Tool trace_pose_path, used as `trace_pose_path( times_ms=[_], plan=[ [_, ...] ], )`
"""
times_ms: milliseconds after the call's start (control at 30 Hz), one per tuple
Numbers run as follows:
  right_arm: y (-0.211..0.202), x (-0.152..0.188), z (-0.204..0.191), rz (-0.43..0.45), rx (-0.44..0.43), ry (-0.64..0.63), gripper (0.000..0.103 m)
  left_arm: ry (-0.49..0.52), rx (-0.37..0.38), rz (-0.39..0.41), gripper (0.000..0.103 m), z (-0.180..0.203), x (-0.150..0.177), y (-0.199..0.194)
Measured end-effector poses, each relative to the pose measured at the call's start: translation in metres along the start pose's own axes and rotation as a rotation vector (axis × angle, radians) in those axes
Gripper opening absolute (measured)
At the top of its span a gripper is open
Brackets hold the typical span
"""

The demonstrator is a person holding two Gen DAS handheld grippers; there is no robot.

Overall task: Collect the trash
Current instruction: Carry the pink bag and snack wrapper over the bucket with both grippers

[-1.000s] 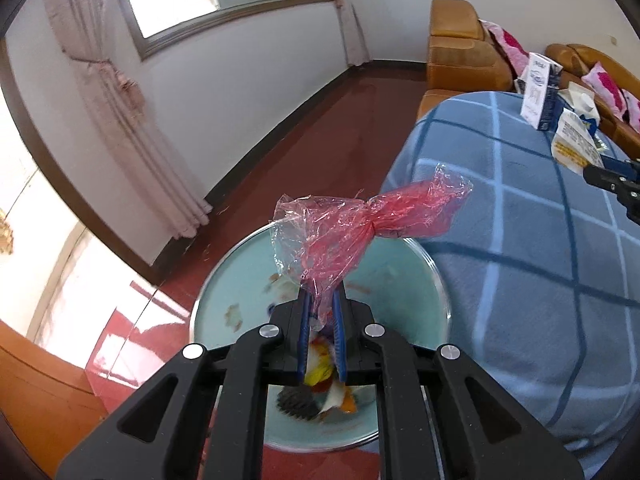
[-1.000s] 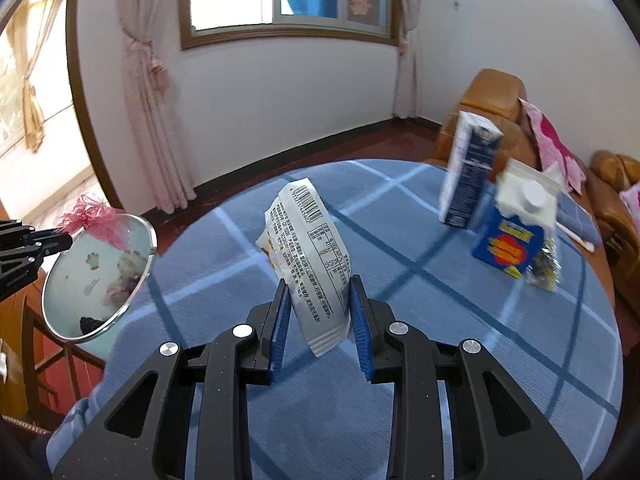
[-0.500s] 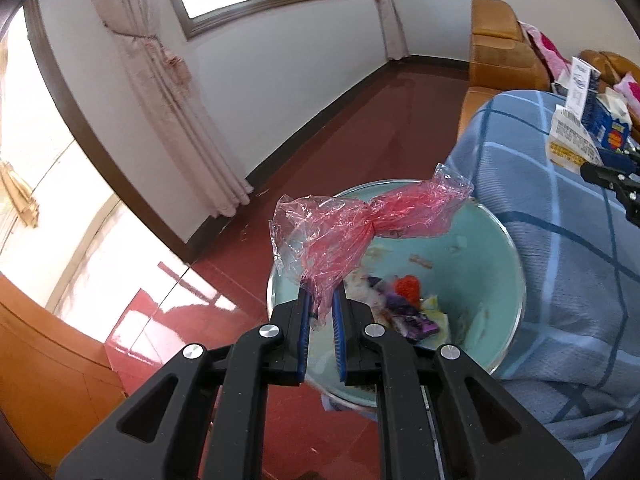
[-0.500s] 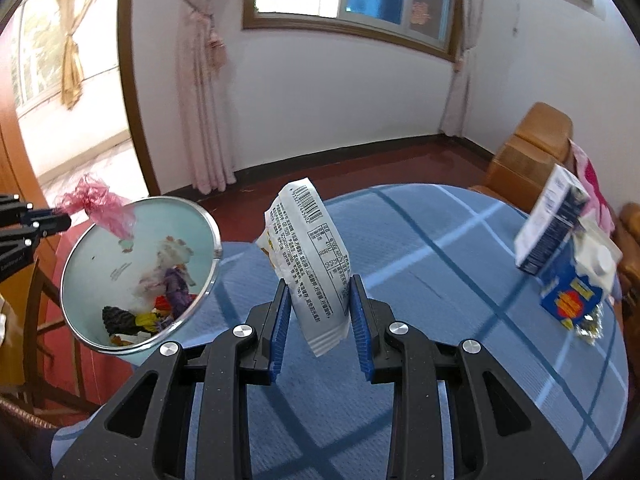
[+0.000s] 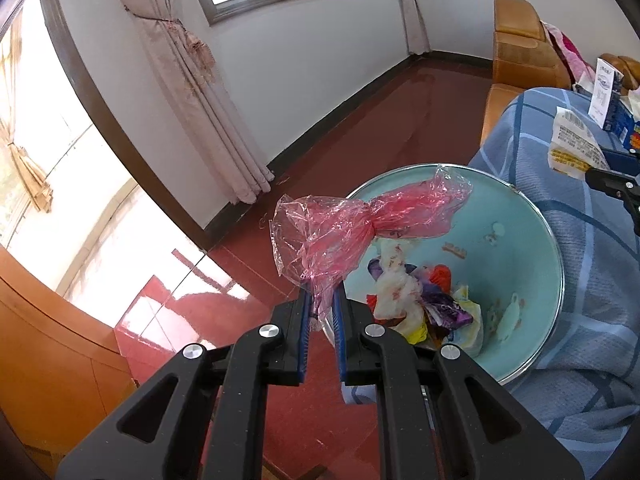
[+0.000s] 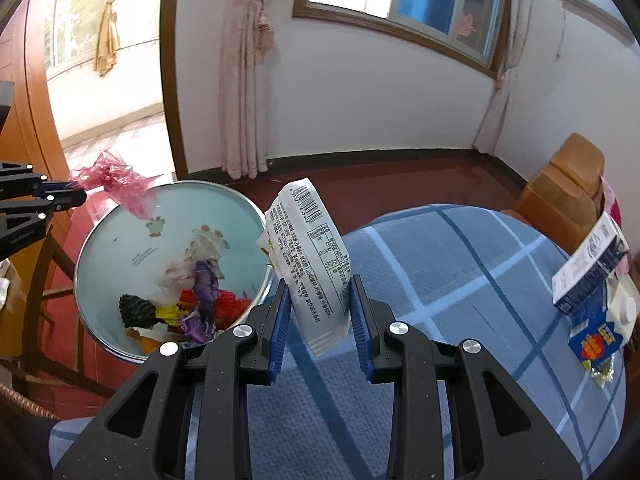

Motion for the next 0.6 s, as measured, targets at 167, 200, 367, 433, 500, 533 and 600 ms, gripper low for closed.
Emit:
trace_pose_path(
  times_ms=[167, 200, 367, 433, 500, 533, 600],
  plan=[
    [0.002, -0.004, -0.011, 0.0, -0.014, -0.043, 0.03, 0.007, -0.023, 0.009, 0.01, -0.002, 0.0, -0.002],
    [0.003, -0.005, -0.013, 0.001, -0.016, -0.05, 0.03, 0.009, -0.026, 0.009, 0.01, -0.002, 0.0, -0.002],
    [0.006, -0.007, -0.019, -0.004, -0.027, -0.066, 0.03, 0.003, -0.028, 0.008, 0.01, -0.003, 0.001, -0.002],
    [0.007, -0.006, -0.022, -0.005, -0.03, -0.075, 0.03, 0.0, -0.03, 0.008, 0.01, -0.004, 0.002, -0.002],
    [0.008, -0.007, -0.025, -0.005, -0.032, -0.081, 0.03, -0.004, -0.028, 0.01, 0.01, -0.004, 0.002, -0.002],
    [0.008, -0.007, -0.025, -0.005, -0.033, -0.081, 0.03, -0.005, -0.027, 0.01, 0.01, -0.005, 0.002, -0.002],
    [0.007, -0.008, -0.026, -0.004, -0.034, -0.081, 0.03, -0.008, -0.024, 0.011, 0.01, -0.005, 0.002, -0.003]
  ],
)
Point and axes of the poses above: each gripper's, at about its wrist camera, not at the fingertips, and y roughly the way its jaws point, z to its right, x to its underside, the point moved 9 cm from there along y, roughly the way its jaws point
